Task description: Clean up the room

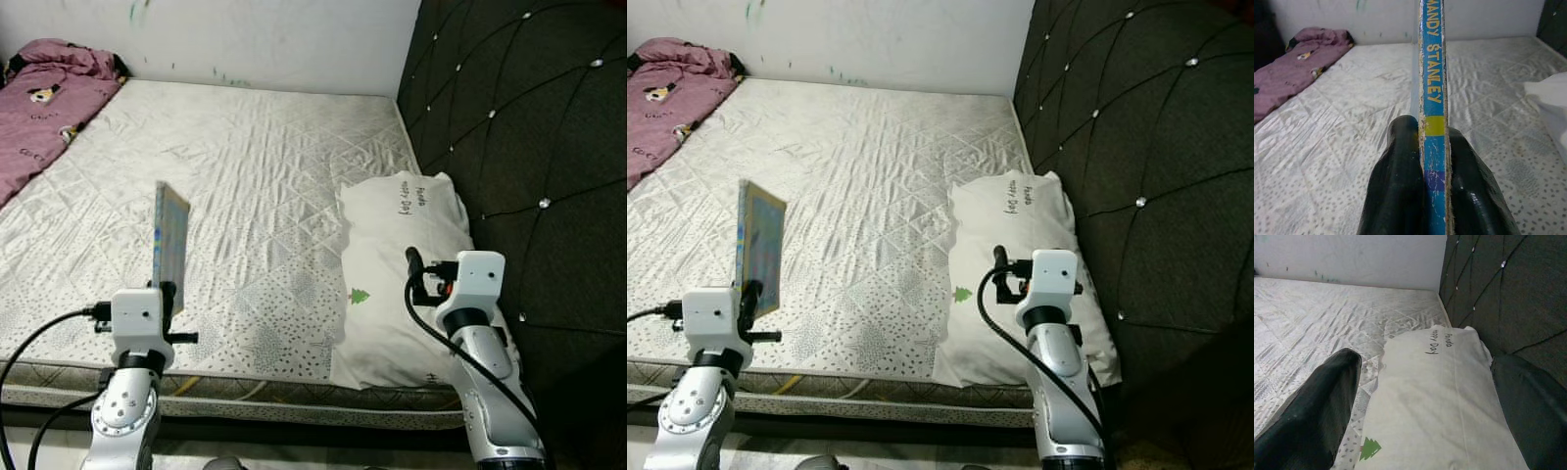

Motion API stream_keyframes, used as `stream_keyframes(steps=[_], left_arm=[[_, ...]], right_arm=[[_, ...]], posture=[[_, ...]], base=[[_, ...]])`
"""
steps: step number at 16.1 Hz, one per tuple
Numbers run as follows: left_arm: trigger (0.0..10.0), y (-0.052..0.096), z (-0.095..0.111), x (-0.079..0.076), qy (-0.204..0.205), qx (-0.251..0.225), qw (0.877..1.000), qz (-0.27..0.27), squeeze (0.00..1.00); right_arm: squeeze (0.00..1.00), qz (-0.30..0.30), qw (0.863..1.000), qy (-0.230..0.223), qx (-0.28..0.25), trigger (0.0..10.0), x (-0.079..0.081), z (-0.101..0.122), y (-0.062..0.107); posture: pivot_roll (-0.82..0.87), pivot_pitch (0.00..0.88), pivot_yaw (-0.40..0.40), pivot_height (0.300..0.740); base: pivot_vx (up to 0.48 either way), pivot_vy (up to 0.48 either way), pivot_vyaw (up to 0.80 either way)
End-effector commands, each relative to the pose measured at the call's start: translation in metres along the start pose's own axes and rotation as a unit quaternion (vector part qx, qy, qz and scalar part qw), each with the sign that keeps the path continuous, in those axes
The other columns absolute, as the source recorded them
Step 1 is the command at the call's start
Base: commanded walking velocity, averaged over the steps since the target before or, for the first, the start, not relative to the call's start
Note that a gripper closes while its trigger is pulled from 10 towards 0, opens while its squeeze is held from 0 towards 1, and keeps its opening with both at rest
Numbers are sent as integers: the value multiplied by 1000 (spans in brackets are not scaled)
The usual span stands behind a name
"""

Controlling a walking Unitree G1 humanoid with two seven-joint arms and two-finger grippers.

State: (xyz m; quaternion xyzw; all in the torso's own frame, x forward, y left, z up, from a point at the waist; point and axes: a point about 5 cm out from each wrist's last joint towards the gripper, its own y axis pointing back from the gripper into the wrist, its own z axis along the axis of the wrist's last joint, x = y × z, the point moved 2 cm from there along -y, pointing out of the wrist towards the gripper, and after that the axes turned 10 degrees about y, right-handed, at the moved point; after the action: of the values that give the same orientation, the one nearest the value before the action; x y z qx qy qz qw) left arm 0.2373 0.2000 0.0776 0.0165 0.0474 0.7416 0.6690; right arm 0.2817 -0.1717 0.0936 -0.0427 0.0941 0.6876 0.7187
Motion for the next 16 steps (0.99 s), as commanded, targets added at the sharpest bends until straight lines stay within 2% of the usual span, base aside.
stream_keyframes(steps=[1,3,11,16], left_arm=[[10000,-1,12,-2,-1,-27,1000,-5,0],[10000,-1,12,-4,3,-26,1000,-10,0],[10000,-4,14,-4,10,-29,1000,-1,0],[10000,-5,17,-2,7,-34,999,3,0]], right_arm=[[0,-5,1000,-5,1,10000,-3,0,1],[0,-5,1000,-6,2,10000,-3,0,1],[0,-1,1000,-4,3,10000,-2,0,-1],[0,19,1000,-1,-9,10000,4,5,-2]], posture=[[45,2,-26,740],[44,3,-27,740],[44,8,-30,740],[45,10,-29,740]], base=[[0,0,0],[0,0,0],[0,0,-755],[0,0,0]])
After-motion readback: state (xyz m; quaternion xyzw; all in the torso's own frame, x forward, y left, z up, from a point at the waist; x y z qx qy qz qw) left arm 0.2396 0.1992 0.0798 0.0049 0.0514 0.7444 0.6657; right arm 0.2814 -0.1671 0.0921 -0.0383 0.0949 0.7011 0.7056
